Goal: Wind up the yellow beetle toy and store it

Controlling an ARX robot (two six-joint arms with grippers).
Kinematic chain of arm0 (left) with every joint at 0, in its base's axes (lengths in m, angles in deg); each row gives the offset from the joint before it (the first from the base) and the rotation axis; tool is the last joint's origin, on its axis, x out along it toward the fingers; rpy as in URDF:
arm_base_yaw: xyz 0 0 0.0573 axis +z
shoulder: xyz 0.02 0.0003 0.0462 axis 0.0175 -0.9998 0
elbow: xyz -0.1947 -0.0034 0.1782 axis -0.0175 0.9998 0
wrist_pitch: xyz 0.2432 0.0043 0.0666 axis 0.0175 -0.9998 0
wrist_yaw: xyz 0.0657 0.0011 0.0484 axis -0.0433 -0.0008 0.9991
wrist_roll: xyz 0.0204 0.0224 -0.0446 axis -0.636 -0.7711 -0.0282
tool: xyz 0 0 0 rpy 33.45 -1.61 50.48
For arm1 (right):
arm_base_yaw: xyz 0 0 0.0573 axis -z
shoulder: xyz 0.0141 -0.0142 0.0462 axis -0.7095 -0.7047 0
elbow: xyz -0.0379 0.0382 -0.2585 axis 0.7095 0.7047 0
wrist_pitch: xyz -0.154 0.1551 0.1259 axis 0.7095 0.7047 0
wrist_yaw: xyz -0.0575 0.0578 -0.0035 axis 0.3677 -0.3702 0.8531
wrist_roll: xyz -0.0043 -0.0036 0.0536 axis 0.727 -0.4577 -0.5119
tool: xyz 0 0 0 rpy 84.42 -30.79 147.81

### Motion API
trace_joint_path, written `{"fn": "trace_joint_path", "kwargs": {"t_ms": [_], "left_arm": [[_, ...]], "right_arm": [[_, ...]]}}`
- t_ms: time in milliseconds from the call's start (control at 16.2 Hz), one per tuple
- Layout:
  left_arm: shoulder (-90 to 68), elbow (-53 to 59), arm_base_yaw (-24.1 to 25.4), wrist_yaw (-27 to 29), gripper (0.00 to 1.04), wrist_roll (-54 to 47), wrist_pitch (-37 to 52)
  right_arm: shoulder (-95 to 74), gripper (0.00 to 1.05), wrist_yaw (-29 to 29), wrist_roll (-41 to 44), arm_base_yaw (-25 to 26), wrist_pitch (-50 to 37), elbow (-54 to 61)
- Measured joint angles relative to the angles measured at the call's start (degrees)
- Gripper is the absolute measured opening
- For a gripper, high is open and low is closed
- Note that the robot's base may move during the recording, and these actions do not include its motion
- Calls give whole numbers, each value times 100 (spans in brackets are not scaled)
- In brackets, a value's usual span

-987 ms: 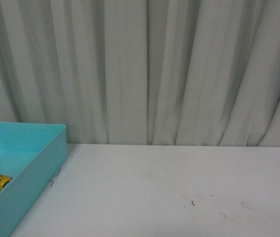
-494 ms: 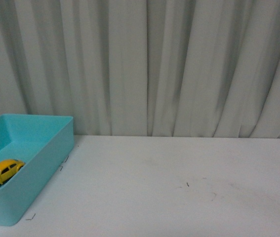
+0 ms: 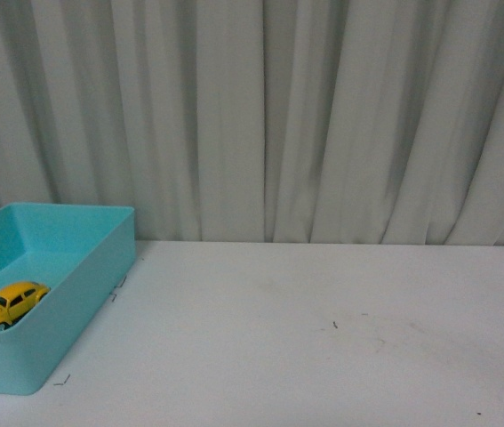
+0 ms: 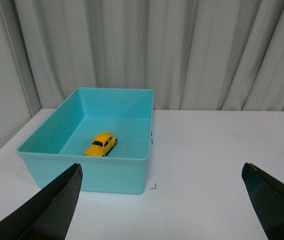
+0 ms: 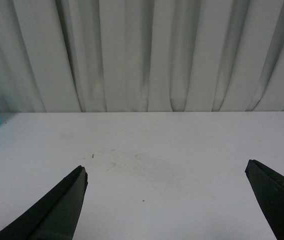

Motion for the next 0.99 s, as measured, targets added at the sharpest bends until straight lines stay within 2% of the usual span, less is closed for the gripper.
{"fn": "trace_joint_path", "kwargs": {"t_ms": [987], "left_arm": [[0, 0, 0, 2, 98, 2, 7]], "right_arm": [[0, 98, 0, -2, 0, 0, 0]]}}
